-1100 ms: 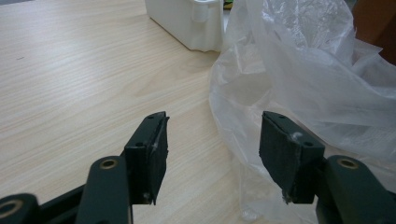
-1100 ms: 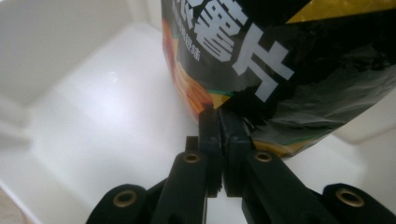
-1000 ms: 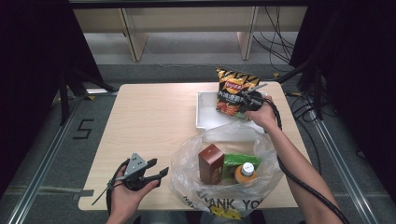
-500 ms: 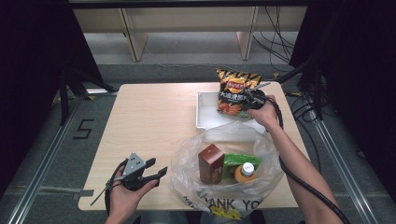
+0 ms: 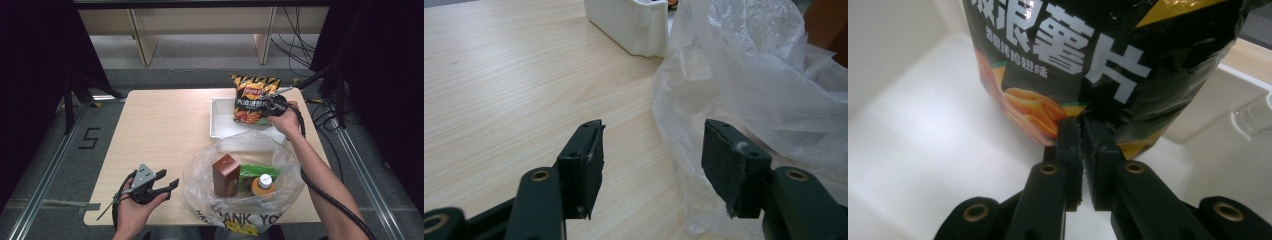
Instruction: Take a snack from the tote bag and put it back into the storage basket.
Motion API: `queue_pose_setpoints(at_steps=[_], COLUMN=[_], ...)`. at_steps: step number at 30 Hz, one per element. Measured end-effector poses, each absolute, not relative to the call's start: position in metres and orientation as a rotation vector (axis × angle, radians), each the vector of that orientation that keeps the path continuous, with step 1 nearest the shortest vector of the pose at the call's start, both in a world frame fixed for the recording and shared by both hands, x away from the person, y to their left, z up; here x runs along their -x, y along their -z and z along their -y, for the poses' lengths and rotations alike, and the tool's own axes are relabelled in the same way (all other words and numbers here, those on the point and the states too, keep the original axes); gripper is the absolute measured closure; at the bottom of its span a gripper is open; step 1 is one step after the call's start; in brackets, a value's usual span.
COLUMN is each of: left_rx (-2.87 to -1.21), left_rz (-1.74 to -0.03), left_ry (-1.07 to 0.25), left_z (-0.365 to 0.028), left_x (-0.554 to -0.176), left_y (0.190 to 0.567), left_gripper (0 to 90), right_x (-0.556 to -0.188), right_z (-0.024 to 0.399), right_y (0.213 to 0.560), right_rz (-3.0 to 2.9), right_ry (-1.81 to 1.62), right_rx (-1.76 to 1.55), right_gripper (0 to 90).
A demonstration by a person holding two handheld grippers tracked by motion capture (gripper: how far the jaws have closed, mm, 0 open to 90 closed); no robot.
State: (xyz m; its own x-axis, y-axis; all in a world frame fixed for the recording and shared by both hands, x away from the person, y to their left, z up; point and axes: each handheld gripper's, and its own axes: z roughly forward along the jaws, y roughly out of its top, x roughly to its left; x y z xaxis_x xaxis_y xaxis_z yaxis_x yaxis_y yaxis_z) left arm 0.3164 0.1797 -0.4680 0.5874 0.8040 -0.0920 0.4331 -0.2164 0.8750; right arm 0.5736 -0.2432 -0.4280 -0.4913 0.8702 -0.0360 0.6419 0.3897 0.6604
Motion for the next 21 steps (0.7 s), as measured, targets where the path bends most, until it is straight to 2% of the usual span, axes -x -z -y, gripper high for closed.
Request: queue_pose_setpoints(at_steps=[6,21], left_rx=[-1.845,-1.854], left_rz=[-1.004,-0.999], left_ry=[-0.479,-0.481], left_z=[-0.179,-0.177], left_x=[-0.316,-0.317], left_y=[0.468,0.469], left_gripper=[41.7,41.6], right_x=[-0.573,-0.538], right_z=[0.247,0.255], right_y=[0.424,0.397], right_rz=[-2.274,-2.256], right_ry=[-0.849,-0.914], right_rx=[-1.272,-1.224], right_gripper=[84.4,66.6])
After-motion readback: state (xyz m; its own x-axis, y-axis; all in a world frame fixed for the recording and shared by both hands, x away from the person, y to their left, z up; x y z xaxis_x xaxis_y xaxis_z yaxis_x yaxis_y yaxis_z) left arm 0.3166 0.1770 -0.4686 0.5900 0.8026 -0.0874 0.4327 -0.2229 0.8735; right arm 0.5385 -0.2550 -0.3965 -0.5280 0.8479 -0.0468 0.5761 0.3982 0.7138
